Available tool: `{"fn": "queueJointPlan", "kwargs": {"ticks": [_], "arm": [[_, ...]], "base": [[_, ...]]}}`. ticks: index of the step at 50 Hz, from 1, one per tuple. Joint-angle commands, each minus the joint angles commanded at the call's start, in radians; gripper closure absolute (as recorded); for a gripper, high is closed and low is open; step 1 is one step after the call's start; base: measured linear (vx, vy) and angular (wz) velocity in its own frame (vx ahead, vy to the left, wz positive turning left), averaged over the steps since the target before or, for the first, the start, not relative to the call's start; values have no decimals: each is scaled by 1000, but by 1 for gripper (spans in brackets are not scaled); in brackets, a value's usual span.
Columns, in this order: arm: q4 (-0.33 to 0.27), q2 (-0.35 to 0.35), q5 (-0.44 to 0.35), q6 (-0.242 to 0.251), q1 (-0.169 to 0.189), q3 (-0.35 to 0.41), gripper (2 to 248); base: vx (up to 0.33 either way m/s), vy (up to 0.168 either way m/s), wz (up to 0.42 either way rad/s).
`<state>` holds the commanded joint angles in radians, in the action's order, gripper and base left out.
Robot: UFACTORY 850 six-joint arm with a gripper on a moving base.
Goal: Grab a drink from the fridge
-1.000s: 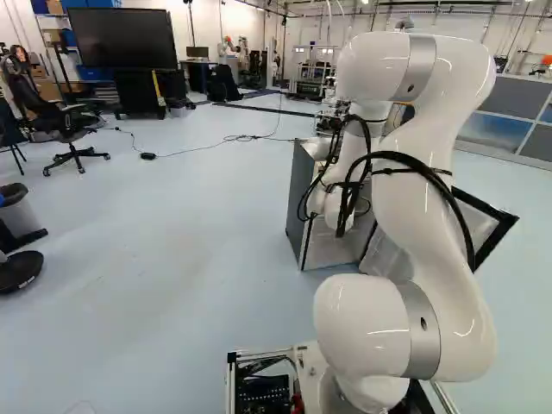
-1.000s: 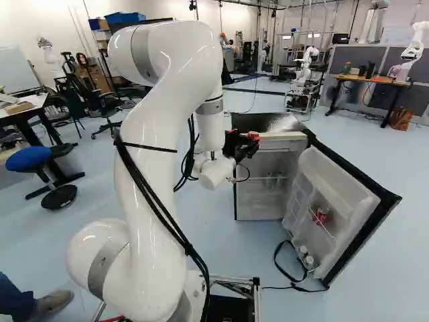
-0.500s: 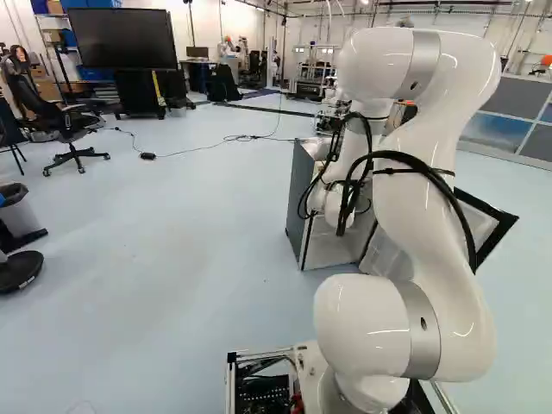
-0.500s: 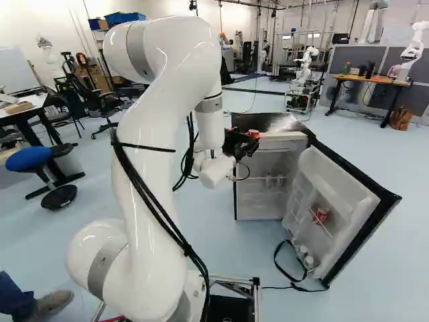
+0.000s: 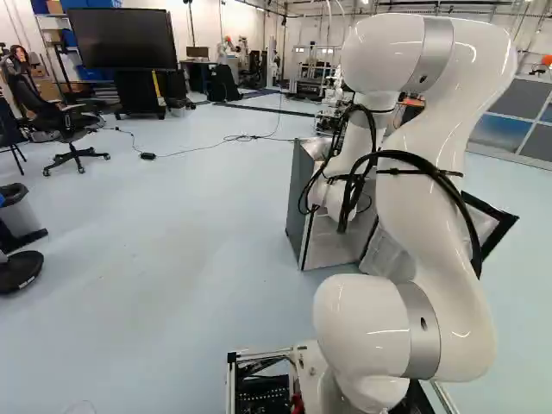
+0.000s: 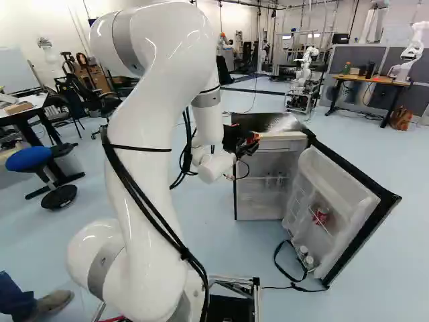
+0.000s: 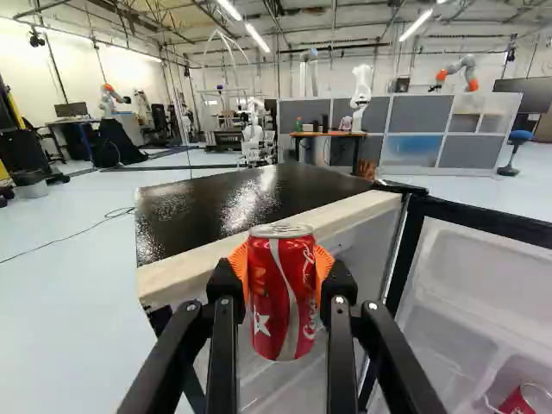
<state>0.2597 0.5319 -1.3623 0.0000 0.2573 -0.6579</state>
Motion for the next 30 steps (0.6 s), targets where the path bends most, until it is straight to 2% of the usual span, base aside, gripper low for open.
{"fn": "queueJointPlan", "kwargs": {"ticks": [15,30], "arm": [[0,-39,78,0,0,8,155],[0,-77,93,0,0,14,155]], "base": [[0,0,0],[0,0,0]]}}
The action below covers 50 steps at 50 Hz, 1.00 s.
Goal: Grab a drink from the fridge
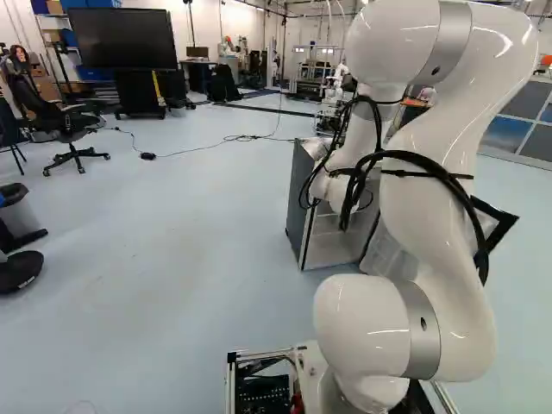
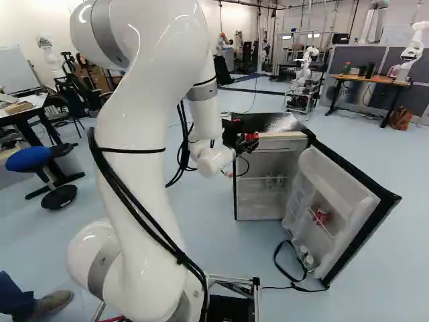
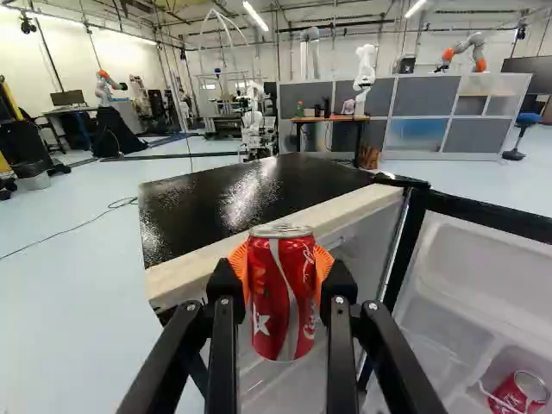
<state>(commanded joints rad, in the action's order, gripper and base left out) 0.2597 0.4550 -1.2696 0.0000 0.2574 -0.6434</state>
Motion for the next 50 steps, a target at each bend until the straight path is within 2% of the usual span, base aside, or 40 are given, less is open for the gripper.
{"fn": "queueJointPlan", "kwargs": {"ticks": [21,50], "arm": [[0,-41,0,0,-2,-7,155],[0,-27,0,0,-15,-99,155]], "base": [[0,0,0],[0,0,0]]}}
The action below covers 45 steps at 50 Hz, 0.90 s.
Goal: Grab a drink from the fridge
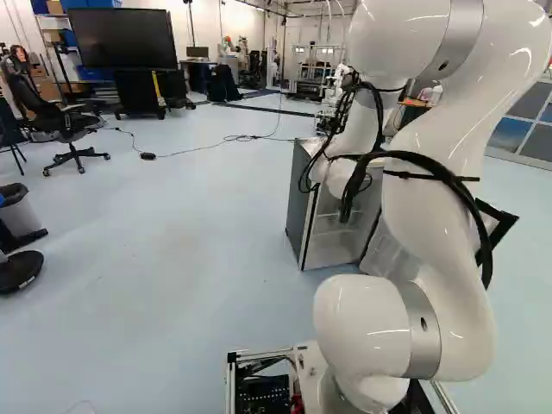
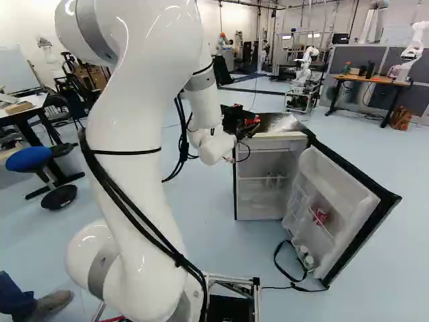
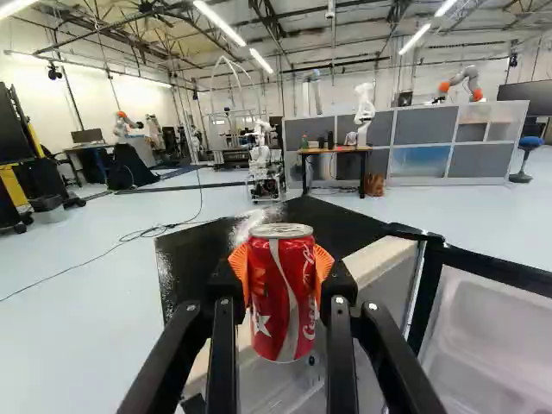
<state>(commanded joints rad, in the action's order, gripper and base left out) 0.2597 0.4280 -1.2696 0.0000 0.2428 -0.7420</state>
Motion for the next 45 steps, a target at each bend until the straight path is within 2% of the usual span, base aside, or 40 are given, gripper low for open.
{"fn": "queueJointPlan", "kwargs": {"ticks": [26,45], "arm": [[0,71,0,0,-11,-95,155],[0,162,0,0,-20,-176,155]], "base": [[0,0,0],[0,0,0]]}}
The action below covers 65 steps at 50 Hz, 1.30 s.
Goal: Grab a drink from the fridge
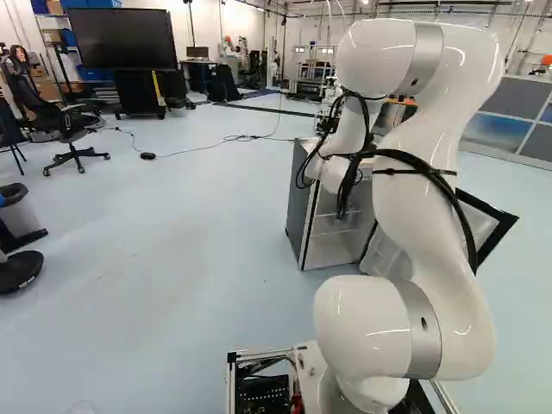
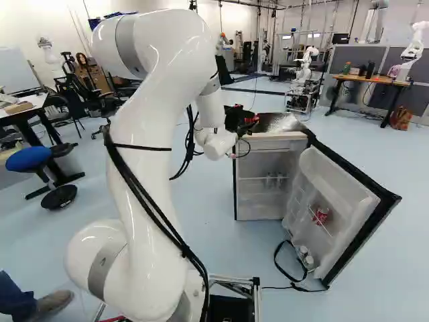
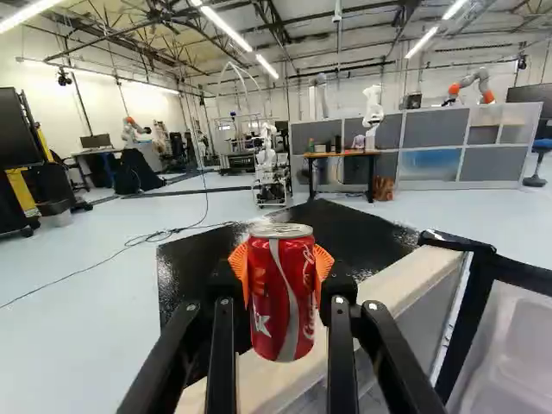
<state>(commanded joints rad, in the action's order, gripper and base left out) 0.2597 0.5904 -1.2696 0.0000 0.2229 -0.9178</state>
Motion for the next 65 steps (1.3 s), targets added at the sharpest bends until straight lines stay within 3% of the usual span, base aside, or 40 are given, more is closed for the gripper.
{"fn": "queueJointPlan", "kwargs": {"ticks": [38,65], "arm": [[0,119,-7,0,-7,-155,155],[0,144,-7,0,-8,-174,155]], "base": [[0,0,0],[0,0,0]]}}
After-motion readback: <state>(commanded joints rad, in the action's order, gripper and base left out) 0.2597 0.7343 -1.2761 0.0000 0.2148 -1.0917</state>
